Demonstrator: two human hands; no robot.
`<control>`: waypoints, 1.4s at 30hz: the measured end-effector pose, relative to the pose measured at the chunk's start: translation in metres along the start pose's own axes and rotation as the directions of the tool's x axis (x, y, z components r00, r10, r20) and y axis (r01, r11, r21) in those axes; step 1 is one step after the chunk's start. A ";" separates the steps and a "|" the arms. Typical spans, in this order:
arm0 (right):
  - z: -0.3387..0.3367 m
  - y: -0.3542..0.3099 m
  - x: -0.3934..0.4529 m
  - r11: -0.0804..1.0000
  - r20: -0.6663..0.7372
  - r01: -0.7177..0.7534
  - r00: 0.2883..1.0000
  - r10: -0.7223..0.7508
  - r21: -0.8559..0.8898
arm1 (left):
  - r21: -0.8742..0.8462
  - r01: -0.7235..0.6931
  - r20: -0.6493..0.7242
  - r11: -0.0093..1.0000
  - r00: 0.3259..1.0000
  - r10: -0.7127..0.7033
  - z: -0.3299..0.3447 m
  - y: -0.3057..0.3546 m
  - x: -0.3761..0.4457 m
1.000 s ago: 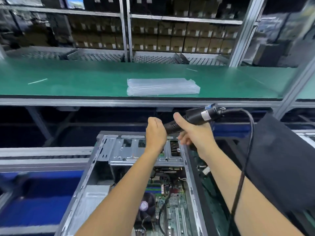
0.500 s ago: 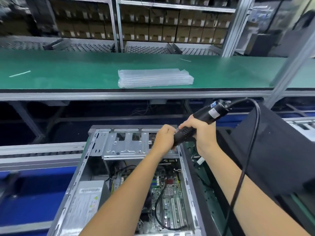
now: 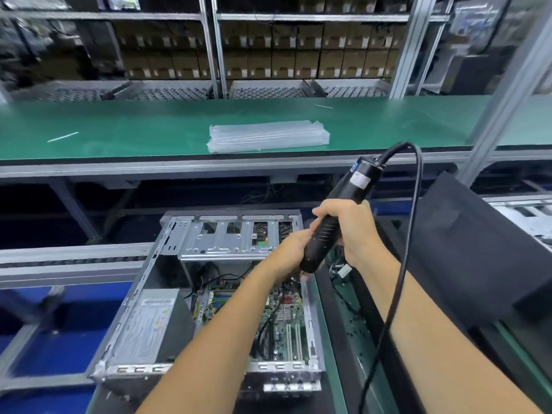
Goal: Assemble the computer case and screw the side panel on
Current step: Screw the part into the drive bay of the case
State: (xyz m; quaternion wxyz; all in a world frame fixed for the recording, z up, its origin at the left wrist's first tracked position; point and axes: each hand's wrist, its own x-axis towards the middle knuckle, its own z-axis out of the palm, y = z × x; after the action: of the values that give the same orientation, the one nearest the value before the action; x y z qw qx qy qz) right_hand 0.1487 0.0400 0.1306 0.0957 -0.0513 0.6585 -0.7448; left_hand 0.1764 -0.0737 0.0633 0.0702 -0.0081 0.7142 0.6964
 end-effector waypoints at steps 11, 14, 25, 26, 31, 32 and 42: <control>-0.022 0.009 -0.017 0.990 0.209 -0.110 0.970 0.127 -0.090 | 0.019 0.056 0.046 0.998 0.997 -0.056 0.031 -0.010 -0.025; -0.030 0.017 -0.025 0.987 0.208 -0.103 0.970 0.127 -0.122 | 0.180 0.020 0.005 0.984 1.000 -0.022 0.038 -0.009 -0.024; -0.049 0.027 -0.052 0.984 0.292 -0.121 0.944 0.154 -0.127 | 0.347 0.127 -0.246 0.929 0.968 -0.041 0.060 -0.013 0.000; -0.050 0.029 -0.052 0.984 0.285 -0.124 0.946 0.157 -0.129 | 0.358 0.120 -0.268 0.926 0.963 -0.021 0.060 -0.015 0.002; -0.056 0.034 -0.043 0.985 0.251 -0.129 0.956 0.153 -0.111 | 0.385 0.086 -0.219 0.919 0.976 0.000 0.058 -0.015 0.006; -0.056 0.034 -0.041 0.986 0.242 -0.126 0.959 0.150 -0.108 | 0.389 0.096 -0.222 0.916 0.975 -0.007 0.054 -0.014 0.007; -0.061 0.047 -0.040 0.986 0.210 -0.161 0.963 0.167 -0.045 | 0.350 0.061 -0.221 0.935 0.975 0.019 0.050 -0.007 0.024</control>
State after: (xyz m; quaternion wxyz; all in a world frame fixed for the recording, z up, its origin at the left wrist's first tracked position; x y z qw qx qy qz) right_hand 0.1788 0.1022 0.0778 0.2263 -0.0774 0.6564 -0.7155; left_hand 0.1578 -0.0218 0.0526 -0.0018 -0.0801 0.8311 0.5503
